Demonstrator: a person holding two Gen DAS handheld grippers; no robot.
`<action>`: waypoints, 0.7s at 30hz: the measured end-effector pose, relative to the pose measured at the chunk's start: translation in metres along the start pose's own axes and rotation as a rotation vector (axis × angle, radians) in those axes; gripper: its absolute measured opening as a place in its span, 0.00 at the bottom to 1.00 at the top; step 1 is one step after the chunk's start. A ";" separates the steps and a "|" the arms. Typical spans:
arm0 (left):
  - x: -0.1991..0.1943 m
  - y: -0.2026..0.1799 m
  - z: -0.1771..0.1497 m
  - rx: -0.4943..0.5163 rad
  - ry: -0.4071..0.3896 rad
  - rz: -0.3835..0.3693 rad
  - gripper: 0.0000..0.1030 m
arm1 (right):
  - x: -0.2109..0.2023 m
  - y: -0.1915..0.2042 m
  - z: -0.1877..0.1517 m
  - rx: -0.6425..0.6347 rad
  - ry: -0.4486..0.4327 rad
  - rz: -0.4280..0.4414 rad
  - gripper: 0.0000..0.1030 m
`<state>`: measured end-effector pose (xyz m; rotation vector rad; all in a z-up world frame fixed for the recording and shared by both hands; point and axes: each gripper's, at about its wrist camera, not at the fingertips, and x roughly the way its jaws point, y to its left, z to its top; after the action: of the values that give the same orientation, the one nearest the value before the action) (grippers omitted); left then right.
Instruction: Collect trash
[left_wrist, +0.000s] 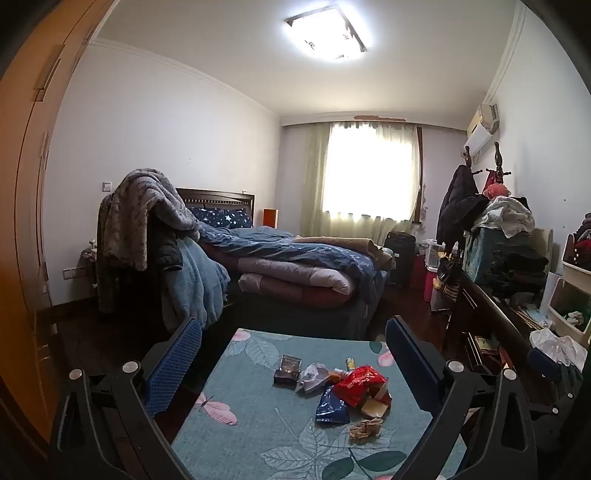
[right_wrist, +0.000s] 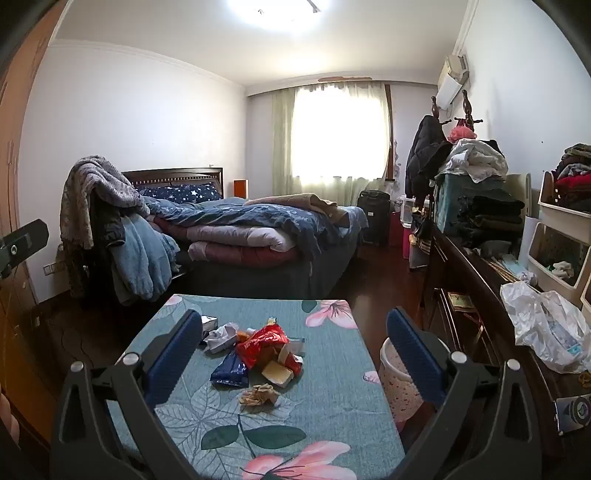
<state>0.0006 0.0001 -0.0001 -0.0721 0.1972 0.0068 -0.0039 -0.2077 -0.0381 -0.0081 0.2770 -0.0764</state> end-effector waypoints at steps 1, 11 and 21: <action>0.000 0.000 0.000 0.001 -0.003 0.000 0.97 | 0.000 0.000 0.000 0.000 -0.001 -0.001 0.97; 0.001 0.000 0.000 -0.003 -0.008 0.005 0.96 | -0.002 0.002 0.002 0.002 0.005 -0.001 0.97; 0.000 0.001 -0.002 -0.008 -0.004 0.005 0.96 | 0.001 -0.002 0.000 0.000 -0.001 -0.010 0.97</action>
<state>-0.0001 0.0010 -0.0019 -0.0792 0.1933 0.0127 -0.0026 -0.2100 -0.0383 -0.0099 0.2759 -0.0866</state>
